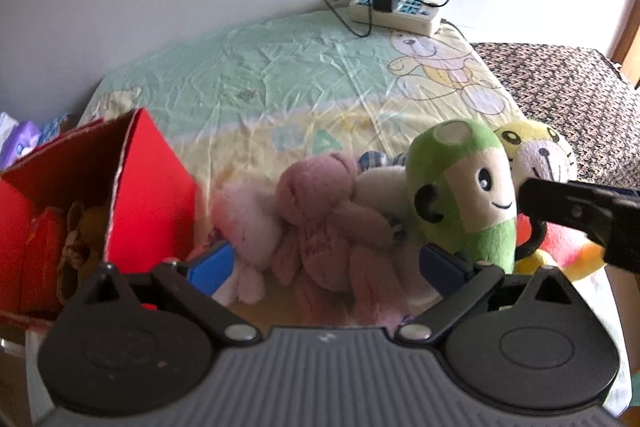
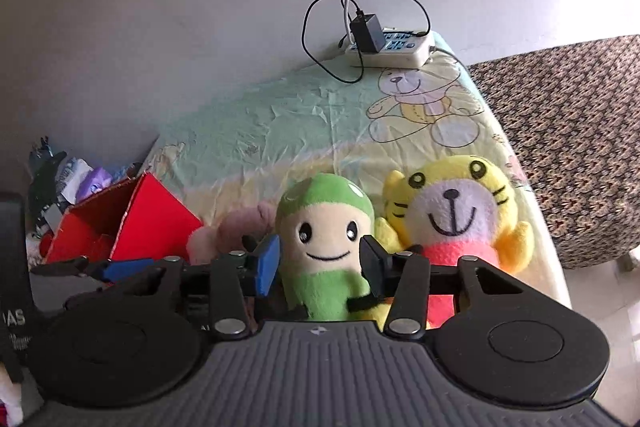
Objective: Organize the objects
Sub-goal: 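Move the right gripper toward the green-and-white peanut plush, then close the right gripper on the green plush and lift it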
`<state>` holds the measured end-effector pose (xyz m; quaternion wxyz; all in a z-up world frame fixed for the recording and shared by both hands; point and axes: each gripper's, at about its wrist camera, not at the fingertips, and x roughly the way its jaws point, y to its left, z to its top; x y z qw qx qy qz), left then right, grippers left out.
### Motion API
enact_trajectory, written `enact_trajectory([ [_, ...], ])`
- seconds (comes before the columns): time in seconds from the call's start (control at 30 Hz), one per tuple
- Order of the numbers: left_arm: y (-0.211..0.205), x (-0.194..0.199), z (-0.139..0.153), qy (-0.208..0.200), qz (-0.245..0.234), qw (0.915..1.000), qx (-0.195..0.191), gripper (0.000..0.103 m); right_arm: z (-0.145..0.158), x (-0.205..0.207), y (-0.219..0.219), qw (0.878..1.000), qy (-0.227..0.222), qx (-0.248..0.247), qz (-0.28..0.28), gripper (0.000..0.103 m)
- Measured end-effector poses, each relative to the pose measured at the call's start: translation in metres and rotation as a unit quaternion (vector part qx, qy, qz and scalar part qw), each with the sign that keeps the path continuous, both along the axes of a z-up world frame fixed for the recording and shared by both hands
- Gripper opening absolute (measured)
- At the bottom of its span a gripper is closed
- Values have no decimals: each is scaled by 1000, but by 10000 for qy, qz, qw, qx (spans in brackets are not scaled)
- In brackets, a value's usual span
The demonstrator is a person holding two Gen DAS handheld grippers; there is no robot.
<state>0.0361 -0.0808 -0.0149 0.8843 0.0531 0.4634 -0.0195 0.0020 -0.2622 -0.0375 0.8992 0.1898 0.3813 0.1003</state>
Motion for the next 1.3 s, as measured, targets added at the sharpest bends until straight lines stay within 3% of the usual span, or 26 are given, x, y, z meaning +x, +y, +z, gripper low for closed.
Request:
enact_trajectory([
  [0.3, -8, 2, -1, -61, -730, 9950, -675, 95, -18, 17, -16, 9978, 333, 553, -128, 48],
  [0.47, -15, 10, -7, 39, -881, 9920, -900, 87, -25, 26, -14, 9962, 452, 745, 63, 48],
  [0.63, -13, 18, -16, 235, -907, 9878, -1246, 86, -30, 33, -14, 9960, 508, 734, 65, 49],
  [0.87, -22, 23, -17, 193, -834, 9903, -1098, 91, -38, 43, -16, 9954, 579, 754, 149, 57],
  [1.3, -34, 30, -21, 299, -858, 9917, -907, 89, -44, 44, -21, 9922, 675, 1024, 214, 56],
])
